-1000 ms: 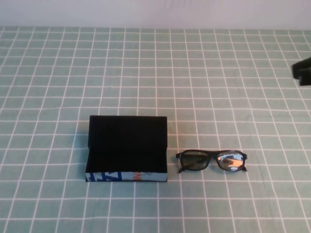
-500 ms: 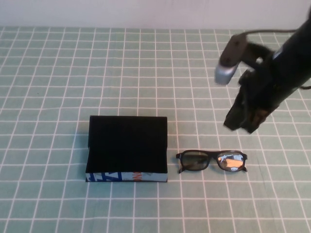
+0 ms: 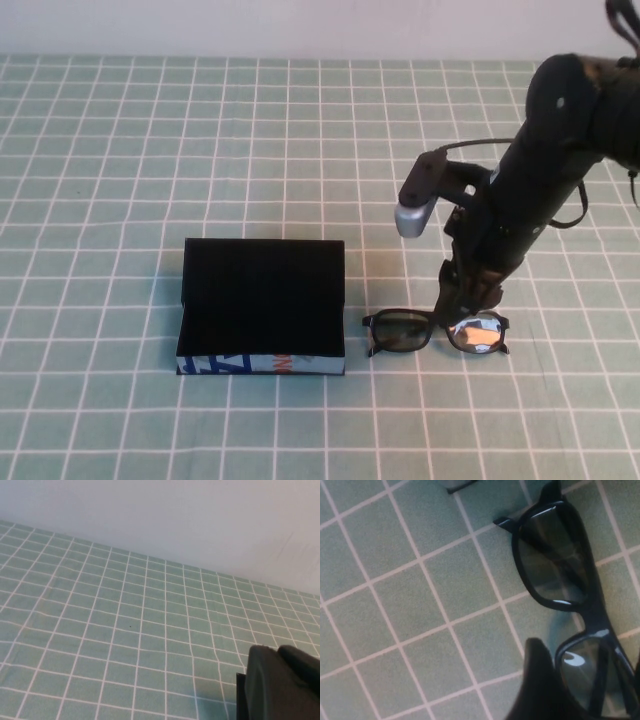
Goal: Return glasses to glasses case
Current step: Pick up the glasses from the table, then place the glasses in the glasses case
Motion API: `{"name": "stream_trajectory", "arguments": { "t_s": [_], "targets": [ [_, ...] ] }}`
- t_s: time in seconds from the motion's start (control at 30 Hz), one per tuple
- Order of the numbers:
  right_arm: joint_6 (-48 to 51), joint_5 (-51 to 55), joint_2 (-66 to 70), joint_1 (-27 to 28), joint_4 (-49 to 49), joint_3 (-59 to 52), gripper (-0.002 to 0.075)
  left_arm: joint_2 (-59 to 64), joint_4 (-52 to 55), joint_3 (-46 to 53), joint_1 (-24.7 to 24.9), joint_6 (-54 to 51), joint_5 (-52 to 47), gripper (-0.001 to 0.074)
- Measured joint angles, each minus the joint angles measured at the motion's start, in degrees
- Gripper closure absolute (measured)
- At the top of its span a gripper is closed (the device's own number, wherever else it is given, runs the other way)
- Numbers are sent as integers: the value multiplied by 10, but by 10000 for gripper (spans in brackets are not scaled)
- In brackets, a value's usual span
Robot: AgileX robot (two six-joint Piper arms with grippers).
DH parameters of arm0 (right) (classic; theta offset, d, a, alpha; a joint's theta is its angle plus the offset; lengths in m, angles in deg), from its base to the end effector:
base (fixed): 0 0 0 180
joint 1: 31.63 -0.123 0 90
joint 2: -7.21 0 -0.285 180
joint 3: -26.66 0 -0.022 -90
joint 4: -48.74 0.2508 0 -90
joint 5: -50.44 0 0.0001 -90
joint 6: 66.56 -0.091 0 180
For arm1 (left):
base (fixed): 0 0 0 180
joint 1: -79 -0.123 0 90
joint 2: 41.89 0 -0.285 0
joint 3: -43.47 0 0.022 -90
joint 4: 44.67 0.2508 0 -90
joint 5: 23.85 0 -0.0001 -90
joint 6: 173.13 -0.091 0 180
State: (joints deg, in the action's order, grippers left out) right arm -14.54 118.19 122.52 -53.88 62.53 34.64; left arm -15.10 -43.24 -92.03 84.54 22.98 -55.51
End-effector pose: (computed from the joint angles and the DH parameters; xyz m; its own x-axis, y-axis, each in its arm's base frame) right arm 0.3406 0.1611 0.2386 -0.3486 -0.9097 -0.2257 -0.9373 0.3391 0.0806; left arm 0.0646 -0.0051 0.3323 -0.2370 -0.2352 -0.9426 0.0237 0.9686 -0.2476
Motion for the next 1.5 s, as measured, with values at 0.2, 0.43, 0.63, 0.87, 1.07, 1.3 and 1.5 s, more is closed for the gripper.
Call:
{"name": "stream_trajectory", "arguments": {
  "t_s": [0.2,0.43,0.63,0.87,1.07,1.3,1.5],
  "targets": [
    [20,-27,33,0,0,0,370,0,0,0,0,0,0,736],
    [27,-50,66,0,-1,0,370,0,1,0,0,0,0,736],
    [27,-52,81,0,-1,0,491,0,1,0,0,0,0,736],
    [27,-11,81,0,6,46,704,0,1,0,0,0,-2,736],
    [28,16,81,0,20,137,706,0,1,0,0,0,-6,736],
    [28,23,81,-3,101,250,706,0,1,0,0,0,-7,736],
    [28,23,79,-56,142,286,706,0,1,0,0,0,-7,736]
  ]
}}
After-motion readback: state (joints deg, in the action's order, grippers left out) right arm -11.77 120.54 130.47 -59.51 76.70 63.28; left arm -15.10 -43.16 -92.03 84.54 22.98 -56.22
